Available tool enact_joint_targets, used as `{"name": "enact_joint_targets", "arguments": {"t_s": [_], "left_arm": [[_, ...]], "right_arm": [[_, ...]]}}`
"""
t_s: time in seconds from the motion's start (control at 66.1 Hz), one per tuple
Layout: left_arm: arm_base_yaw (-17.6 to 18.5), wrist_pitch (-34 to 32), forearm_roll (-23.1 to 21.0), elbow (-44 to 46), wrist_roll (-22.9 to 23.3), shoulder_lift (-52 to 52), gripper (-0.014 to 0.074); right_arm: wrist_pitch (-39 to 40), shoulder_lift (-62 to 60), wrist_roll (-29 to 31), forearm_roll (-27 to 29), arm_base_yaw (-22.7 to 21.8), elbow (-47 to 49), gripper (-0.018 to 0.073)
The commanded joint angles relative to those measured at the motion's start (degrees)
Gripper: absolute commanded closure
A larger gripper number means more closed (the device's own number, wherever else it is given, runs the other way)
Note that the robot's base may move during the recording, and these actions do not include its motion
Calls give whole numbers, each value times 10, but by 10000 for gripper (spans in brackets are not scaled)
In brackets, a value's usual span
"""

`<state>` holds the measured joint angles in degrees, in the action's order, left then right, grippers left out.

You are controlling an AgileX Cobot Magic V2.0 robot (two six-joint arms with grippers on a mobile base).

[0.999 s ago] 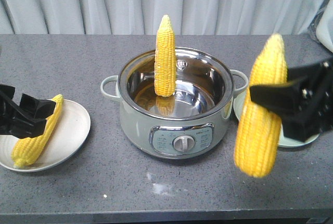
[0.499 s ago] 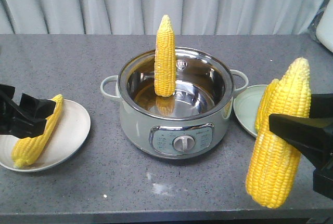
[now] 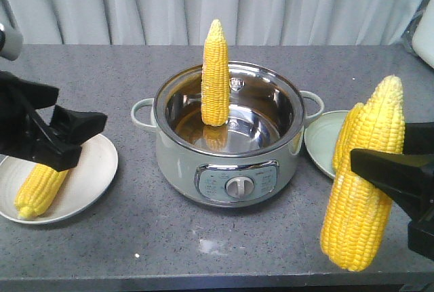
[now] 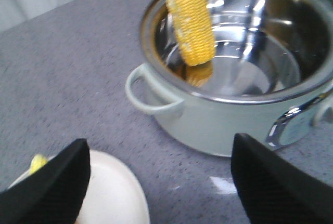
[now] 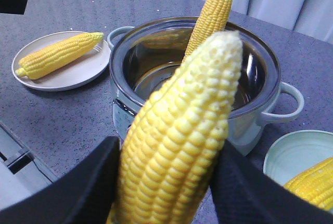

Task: Distribute corn equally
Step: 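Reach the left gripper into the pot to the last cob, then grasp the last corn cob with the left gripper and lift it out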

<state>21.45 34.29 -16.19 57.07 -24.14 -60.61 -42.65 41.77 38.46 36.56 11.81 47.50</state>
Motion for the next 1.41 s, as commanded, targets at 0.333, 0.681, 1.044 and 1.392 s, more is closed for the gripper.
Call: {"name": "enact_joint_targets", "arguments": {"t_s": [0.333, 0.681, 1.044, 1.392], "left_arm": [[160, -23, 34, 163, -25, -141, 52], [249, 115, 456, 341, 461, -312, 52], [248, 216, 481, 530, 533, -444, 52], [191, 213, 390, 603, 558, -506, 52]], "right_arm": [[32, -2, 4, 21, -2, 15, 356], [32, -2, 4, 21, -2, 15, 356], [24, -2, 4, 21, -2, 15, 356], [24, -2, 4, 21, -2, 15, 356]]}}
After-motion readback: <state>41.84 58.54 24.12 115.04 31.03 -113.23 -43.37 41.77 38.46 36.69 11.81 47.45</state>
